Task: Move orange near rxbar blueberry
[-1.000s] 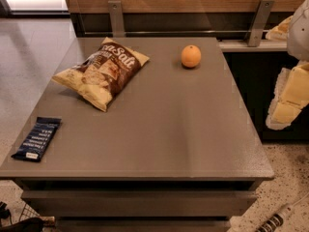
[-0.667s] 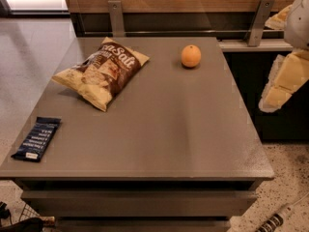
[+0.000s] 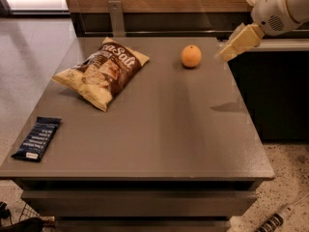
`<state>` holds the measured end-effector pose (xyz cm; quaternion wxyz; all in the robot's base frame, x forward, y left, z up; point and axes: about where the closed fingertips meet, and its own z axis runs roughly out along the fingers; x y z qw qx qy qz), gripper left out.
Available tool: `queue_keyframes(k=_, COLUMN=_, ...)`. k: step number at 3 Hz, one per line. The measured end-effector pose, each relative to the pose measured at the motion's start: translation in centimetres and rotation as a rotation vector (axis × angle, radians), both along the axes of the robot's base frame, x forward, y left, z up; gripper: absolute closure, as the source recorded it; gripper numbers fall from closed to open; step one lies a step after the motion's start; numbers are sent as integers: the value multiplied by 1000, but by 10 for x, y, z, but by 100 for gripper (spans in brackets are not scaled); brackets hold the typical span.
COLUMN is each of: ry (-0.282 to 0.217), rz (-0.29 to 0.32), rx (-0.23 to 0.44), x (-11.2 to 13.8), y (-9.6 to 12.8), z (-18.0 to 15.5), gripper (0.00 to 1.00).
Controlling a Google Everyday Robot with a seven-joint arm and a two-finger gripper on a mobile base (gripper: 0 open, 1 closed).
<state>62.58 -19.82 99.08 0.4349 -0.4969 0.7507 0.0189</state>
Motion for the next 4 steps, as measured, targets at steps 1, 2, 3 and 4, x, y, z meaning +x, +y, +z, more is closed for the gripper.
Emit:
queue_keyframes(k=1, ry=-83, rz=-5, rx=211, x=44, y=20, z=-11, gripper=0)
queue_keyframes(k=2, ry=-111, rz=-46, rx=359, x=60, y=28, z=-32, gripper=0)
queue_keyframes(k=3, ry=-111, rz=-46, rx=359, x=60, y=28, z=-32, gripper=0)
queue_keyframes(k=4, ry=-109, rz=-59, rx=432, x=76, y=28, z=-47, gripper=0)
